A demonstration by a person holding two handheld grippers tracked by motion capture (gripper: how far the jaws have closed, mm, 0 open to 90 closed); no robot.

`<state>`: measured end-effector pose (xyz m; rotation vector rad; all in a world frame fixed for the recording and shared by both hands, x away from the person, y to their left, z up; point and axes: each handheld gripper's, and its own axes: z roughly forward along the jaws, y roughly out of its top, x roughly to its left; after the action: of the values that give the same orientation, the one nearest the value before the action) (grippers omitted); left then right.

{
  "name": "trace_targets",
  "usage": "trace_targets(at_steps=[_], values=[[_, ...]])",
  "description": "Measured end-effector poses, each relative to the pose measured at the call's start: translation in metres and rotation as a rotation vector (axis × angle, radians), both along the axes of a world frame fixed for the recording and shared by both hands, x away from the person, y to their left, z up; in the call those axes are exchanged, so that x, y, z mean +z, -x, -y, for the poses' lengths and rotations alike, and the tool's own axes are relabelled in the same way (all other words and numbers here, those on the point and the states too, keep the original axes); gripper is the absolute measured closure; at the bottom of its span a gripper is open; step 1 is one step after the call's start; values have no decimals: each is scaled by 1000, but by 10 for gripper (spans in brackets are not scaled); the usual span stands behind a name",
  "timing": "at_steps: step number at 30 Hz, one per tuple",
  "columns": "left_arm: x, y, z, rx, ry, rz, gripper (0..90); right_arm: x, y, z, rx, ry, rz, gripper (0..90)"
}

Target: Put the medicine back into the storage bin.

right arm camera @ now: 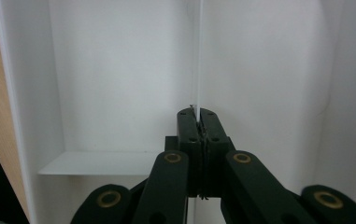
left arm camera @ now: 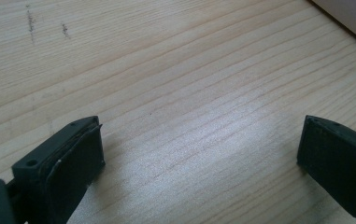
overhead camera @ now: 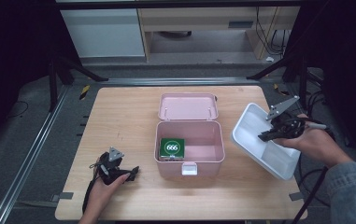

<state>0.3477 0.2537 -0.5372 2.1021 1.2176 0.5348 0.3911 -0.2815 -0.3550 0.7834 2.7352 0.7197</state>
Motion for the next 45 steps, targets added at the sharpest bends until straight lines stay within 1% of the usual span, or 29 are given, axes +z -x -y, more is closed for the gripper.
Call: trace_targets(at_steps=[5,9,10,11,15,21,23,24,28,30,36,45], values=[[0,0,0,0,1,-1,0,21,-9,-22,56,18,28,900],[0,0,0,0,2,-1,0,37,-17,-45,100,40,46,900],[0,0,0,0,2,-1,0,40,-18,-51,107,45,44,900],[0,0,0,0,2,-1,0,43,-20,-57,123,52,51,900],[0,0,0,0,2,-1,0,50,-27,-82,166,69,55,900],[0,0,0,0,2,-1,0,49,-36,-117,236,93,51,900],[0,0,0,0,2,-1,0,48,-38,-127,250,102,59,900],[0,0,0,0,2,-1,0,48,-39,-132,256,105,71,900],[0,0,0,0,1,-1,0,49,-43,-148,279,102,74,900],[0,0,0,0,2,-1,0,50,-45,-154,291,102,80,900],[0,0,0,-1,1,-3,0,50,-48,-171,322,101,77,900],[0,0,0,-2,1,-3,0,42,-49,-192,366,114,63,900]])
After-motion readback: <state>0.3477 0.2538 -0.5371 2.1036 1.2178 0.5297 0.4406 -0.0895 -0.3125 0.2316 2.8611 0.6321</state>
